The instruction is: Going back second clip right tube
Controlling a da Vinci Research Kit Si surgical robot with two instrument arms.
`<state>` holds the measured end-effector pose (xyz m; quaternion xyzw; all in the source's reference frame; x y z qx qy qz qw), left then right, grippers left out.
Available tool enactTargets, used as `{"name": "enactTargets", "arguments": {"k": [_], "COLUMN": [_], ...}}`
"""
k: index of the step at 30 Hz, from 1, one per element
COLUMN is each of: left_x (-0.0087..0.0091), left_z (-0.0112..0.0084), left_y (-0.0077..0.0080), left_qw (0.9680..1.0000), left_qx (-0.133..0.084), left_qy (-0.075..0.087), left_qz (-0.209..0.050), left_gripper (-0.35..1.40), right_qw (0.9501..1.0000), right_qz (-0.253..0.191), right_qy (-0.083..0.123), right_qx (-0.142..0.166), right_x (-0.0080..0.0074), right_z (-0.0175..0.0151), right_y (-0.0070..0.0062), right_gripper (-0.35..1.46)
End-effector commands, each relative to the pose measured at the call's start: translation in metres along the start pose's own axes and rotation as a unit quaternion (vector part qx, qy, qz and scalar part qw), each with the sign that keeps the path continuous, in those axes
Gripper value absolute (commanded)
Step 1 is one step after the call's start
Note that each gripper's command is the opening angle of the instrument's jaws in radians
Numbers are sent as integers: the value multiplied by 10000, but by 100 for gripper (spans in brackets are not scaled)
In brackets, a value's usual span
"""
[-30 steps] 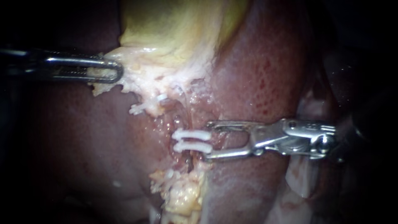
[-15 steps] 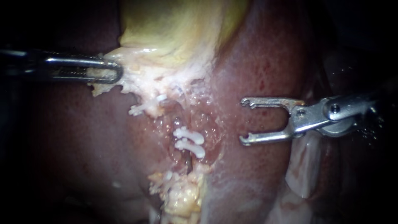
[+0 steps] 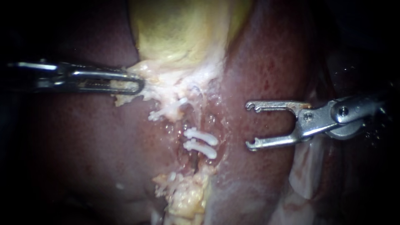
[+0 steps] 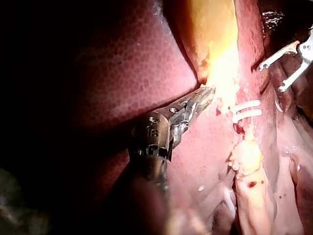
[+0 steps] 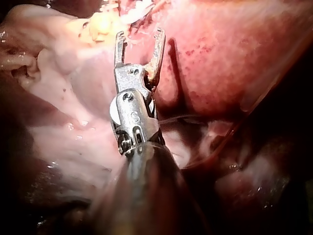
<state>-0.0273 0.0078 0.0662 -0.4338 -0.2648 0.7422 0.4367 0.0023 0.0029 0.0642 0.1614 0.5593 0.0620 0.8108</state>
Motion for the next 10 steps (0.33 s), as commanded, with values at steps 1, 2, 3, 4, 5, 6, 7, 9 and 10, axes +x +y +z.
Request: {"name": "enactTargets", "arguments": {"k": [1,2,3,4,5,6,7,9,10], "left_x": [0,1,1,1,1,1,2,2,2], "left_z": [2,3,3,3,3,3,2,2,1], "left_y": [-1,-1,-1,-1,-1,-1,-1,-1,-1], "left_qw": [10000,10000,10000,10000,10000,10000,10000,10000,10000], "left_qx": [-9,-9,-9,-3,-4,-5,-7,-8,-10], "left_qy": [-10,-10,-10,-23,-24,-24,-25,-26,-27], "left_qz": [-3,-4,-4,-4,-4,-4,-4,-5,-5], "left_gripper": [-35,-35,-35,-35,-35,-35,-35,-35,-35], "right_qw": [10000,10000,10000,10000,10000,10000,10000,10000,10000], "right_qz": [1,1,-29,-29,-29,-30,-30,-30,-31], "right_qy": [0,0,0,0,3,4,4,7,7], "right_qx": [-1,-1,0,1,16,17,18,34,34], "right_x": [0,0,0,0,0,0,0,1,1], "right_z": [0,0,0,0,0,0,0,0,0], "right_y": [0,0,0,0,-1,-1,-1,-2,-2], "right_gripper": [50,50,50,50,50,50,50,50,50]}}
